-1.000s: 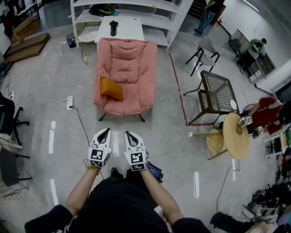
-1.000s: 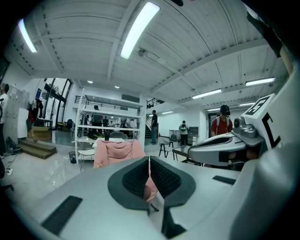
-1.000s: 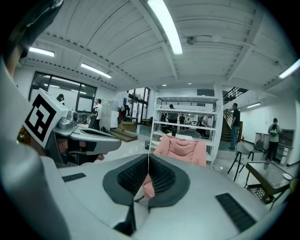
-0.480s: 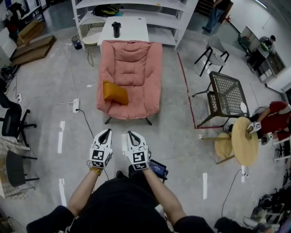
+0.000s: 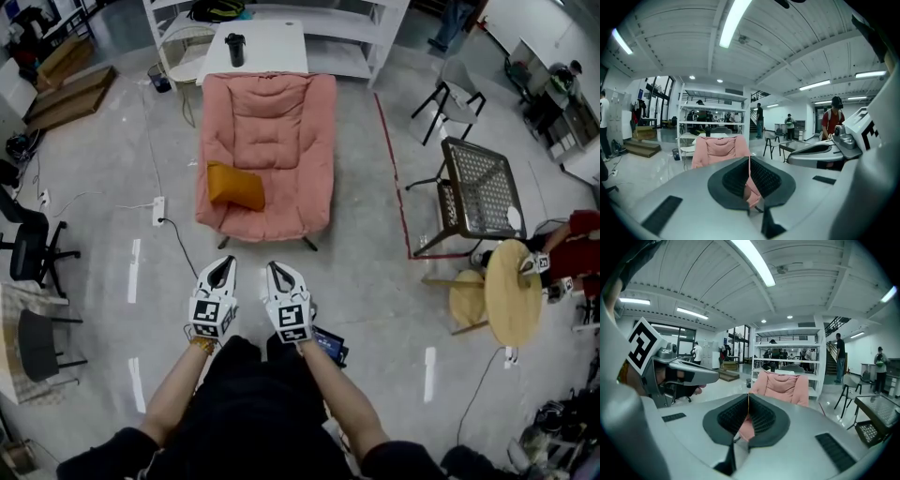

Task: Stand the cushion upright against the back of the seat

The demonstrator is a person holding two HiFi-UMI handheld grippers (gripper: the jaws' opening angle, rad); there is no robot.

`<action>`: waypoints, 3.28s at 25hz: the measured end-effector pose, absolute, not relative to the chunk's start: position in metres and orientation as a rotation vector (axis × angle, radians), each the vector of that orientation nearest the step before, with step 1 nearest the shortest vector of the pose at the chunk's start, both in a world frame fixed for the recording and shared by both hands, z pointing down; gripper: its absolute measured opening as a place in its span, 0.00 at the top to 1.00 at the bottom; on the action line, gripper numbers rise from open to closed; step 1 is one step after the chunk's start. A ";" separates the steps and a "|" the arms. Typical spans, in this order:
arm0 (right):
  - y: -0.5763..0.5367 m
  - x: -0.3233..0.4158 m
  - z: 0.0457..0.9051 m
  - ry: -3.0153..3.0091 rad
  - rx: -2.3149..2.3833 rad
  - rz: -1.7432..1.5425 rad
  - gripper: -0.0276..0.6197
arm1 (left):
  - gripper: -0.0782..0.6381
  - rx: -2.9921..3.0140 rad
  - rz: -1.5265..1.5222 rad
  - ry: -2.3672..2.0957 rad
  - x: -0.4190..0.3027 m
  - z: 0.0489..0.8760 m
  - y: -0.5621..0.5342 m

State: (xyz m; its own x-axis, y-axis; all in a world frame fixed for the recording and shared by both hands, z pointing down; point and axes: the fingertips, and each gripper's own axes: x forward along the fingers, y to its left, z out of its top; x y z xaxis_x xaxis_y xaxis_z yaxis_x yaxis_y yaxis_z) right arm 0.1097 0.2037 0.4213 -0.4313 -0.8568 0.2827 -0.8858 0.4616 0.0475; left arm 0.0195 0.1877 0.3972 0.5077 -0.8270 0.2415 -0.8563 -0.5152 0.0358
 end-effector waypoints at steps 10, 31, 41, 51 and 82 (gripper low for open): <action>0.150 0.101 0.446 -2.346 1.505 0.196 0.93 | 0.87 2.591 0.279 -1.393 -0.010 0.421 0.131; 0.000 0.041 0.454 -2.290 1.553 0.223 0.93 | 0.87 2.507 0.294 -1.321 -0.100 0.468 -0.017; -0.098 0.076 0.483 -2.380 1.426 0.284 0.93 | 0.86 2.435 0.454 -1.356 -0.062 0.487 -0.094; -0.164 0.067 0.516 -2.430 1.178 0.232 0.93 | 0.86 2.344 0.461 -1.366 -0.055 0.522 -0.137; -0.260 -0.020 0.786 -2.345 0.638 -0.064 0.60 | 0.86 2.390 0.529 -1.101 -0.071 0.682 -0.177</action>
State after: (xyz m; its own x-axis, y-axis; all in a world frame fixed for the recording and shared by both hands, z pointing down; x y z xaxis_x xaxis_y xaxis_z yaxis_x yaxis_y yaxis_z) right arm -0.0202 -0.2601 0.7859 -0.6369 -0.4621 0.6171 -0.4278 0.8777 0.2157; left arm -0.0709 -0.1770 0.6822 0.6068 -0.6059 0.5145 -0.7802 -0.5777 0.2399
